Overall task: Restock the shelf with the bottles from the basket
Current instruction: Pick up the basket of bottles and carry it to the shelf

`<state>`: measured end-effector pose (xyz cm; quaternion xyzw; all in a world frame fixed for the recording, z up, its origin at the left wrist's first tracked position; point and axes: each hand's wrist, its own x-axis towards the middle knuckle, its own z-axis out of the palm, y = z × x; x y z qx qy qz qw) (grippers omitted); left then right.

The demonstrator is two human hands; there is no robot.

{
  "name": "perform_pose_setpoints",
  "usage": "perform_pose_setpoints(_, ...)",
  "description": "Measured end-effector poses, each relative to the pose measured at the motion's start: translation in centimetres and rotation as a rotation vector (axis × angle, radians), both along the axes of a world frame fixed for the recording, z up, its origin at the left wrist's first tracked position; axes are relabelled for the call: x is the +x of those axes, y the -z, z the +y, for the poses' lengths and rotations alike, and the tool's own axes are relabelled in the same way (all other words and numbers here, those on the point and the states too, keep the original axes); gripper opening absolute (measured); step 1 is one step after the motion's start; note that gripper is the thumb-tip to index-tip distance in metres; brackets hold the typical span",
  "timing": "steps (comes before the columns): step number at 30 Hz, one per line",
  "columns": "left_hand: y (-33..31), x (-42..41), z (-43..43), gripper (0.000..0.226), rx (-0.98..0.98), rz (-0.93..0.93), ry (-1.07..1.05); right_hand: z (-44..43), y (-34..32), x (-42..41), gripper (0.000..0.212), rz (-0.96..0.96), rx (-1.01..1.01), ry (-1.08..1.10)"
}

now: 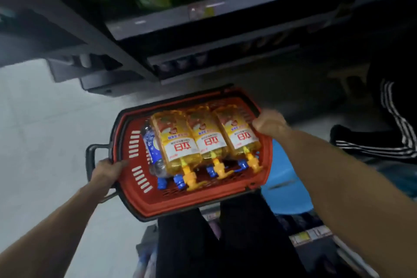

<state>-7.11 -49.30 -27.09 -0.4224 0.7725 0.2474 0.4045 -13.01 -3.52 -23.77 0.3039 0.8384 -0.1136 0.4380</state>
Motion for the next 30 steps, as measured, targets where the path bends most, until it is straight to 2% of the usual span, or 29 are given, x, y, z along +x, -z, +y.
perform_pose_setpoints(3, 4.3, 3.2, -0.5, 0.051, 0.01, -0.047, -0.105, 0.1, 5.8, -1.1, 0.046, -0.046, -0.037, -0.135)
perform_pose_setpoints(7, 8.6, 7.6, 0.3, 0.043, 0.056, -0.02, -0.24, 3.2, 19.0, -1.9, 0.069, -0.048, -0.074, -0.199)
perform_pose_setpoints(13, 15.5, 14.5, -0.4, 0.038, 0.085, -0.036, -0.481, -2.1, 28.1, -7.2, 0.062, -0.08, -0.027, -0.464)
perform_pose_setpoints(17, 19.7, 16.4, -1.9, 0.041, 0.075, -0.061, -0.596, -11.5, 25.5, -8.6, 0.026, -0.061, -0.02, -0.583)
perform_pose_setpoints(18, 20.6, 16.8, -2.5, 0.044, 0.071, -0.057, -0.617, -13.2, 25.5, -8.7, 0.024, -0.065, -0.02, -0.608)
perform_pose_setpoints(25, 24.9, 17.0, -7.4, 0.035, 0.039, 0.044, -0.718, -21.5, 29.4, -11.4, 0.05, -0.087, -0.073, -0.653)
perform_pose_setpoints(27, 25.8, 17.1, -8.5, 0.034, 0.019, 0.071, -0.784, -24.0, 30.3, -12.8, 0.051, -0.079, -0.115, -0.68)
perform_pose_setpoints(30, 27.3, 16.9, -9.4, 0.024, -0.027, 0.113, -0.88, -28.0, 31.5, -15.0, 0.041, -0.058, -0.139, -0.795)
